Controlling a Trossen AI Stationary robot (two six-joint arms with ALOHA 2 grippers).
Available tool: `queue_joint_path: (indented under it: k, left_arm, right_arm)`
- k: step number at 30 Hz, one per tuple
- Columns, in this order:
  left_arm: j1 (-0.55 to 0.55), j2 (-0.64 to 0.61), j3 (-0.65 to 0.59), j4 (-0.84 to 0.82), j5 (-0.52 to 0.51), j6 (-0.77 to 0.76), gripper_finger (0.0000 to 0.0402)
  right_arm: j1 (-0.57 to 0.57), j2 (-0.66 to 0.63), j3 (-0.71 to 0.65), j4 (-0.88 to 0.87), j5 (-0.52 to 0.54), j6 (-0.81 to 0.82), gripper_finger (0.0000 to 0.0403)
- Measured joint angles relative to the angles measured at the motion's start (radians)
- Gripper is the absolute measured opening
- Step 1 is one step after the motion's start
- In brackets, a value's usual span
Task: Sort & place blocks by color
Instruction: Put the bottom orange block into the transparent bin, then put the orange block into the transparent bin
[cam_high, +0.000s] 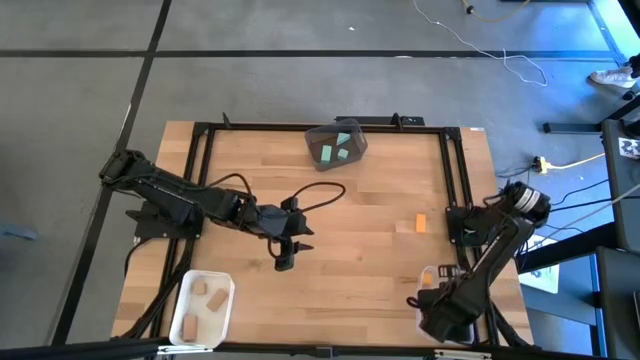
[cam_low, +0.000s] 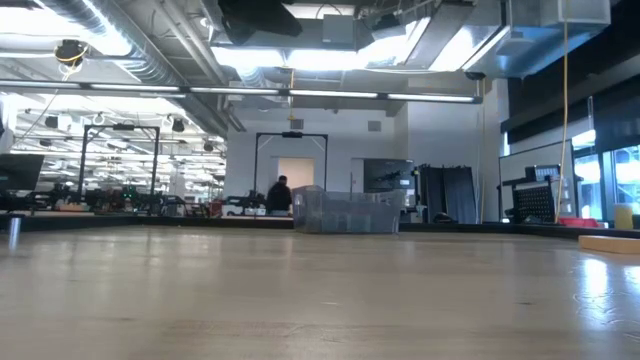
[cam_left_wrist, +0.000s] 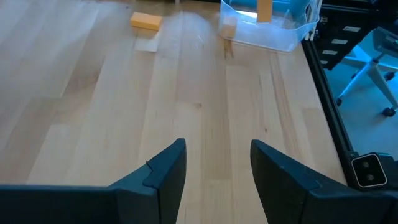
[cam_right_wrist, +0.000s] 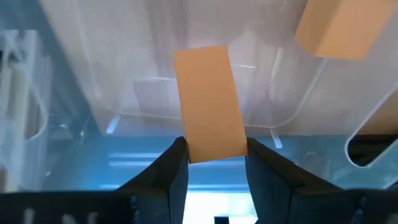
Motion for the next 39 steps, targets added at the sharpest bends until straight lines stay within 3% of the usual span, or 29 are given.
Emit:
queue_joint_path:
  k: [5, 17, 23, 30, 39]
  left_arm:
    - [0.0, 0.0, 0.0, 0.0, 0.0, -0.001, 0.0169]
    - [0.0, 0.0, 0.0, 0.0, 0.007, -0.003, 0.0169]
    - [0.0, 0.0, 0.0, 0.0, 0.027, -0.005, 0.0169]
    - [-0.001, 0.0, 0.0, -0.013, 0.03, -0.005, 0.0169]
    - [-0.001, 0.0, 0.0, -0.06, 0.03, -0.002, 0.0169]
  right_arm:
    - [0.0, 0.046, 0.0, 0.0, 0.001, 0.0, 0.0138]
    - [-0.002, 0.065, 0.001, -0.006, -0.011, -0.02, 0.02]
    - [-0.042, 0.038, 0.059, -0.139, -0.06, -0.044, 0.02]
    - [-0.105, -0.071, 0.198, -0.37, 0.127, 0.095, 0.02]
    - [-0.249, -0.179, 0.246, -0.394, 0.297, 0.432, 0.02]
